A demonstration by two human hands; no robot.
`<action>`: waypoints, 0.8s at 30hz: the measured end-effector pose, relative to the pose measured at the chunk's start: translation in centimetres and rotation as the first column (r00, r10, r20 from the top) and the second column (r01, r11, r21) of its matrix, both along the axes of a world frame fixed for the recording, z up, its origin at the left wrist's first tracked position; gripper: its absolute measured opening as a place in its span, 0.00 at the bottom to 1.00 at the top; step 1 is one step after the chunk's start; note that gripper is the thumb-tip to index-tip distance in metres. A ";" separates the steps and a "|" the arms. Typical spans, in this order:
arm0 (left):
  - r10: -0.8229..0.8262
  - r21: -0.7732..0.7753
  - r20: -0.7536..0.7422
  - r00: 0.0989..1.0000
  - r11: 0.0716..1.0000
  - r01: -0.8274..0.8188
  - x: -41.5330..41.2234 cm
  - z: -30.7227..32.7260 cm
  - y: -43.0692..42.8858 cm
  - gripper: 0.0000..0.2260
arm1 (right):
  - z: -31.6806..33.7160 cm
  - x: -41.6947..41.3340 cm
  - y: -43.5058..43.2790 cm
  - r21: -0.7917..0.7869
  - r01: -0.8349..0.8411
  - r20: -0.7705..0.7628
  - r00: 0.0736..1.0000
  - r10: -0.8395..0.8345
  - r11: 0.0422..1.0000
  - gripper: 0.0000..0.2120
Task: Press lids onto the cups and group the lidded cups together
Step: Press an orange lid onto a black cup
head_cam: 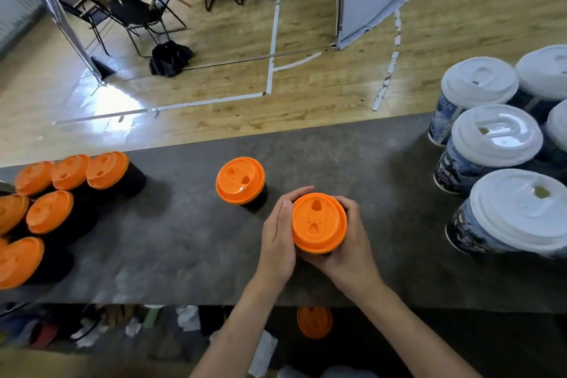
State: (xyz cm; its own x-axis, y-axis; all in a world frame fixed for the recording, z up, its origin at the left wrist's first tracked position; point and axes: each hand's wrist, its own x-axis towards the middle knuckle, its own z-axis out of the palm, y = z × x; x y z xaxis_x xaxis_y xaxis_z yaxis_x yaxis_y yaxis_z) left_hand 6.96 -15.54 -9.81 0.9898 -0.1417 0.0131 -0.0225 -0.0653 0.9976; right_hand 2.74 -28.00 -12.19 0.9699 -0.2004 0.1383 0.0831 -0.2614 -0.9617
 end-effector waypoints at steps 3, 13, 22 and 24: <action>-0.050 -0.013 -0.004 0.999 0.999 0.050 0.2 0.0 0.1 0.19 | 0.0 0.0 -0.3 0.001 0.005 -0.029 1.000 -0.005 1.000 0.43; -0.235 -0.105 -0.004 0.972 0.967 0.233 2.7 -0.3 1.1 0.19 | 0.5 0.0 0.3 -0.108 -0.002 -0.017 1.000 0.001 0.994 0.41; -0.234 -0.118 0.044 0.971 0.964 0.237 3.2 -2.7 1.4 0.26 | -0.5 0.2 0.8 -0.181 0.079 -0.039 0.995 -0.088 0.980 0.39; -0.232 -0.153 0.034 0.972 0.960 0.235 3.4 -2.8 1.5 0.26 | -0.6 0.2 0.9 -0.195 0.077 -0.035 0.996 -0.086 0.978 0.38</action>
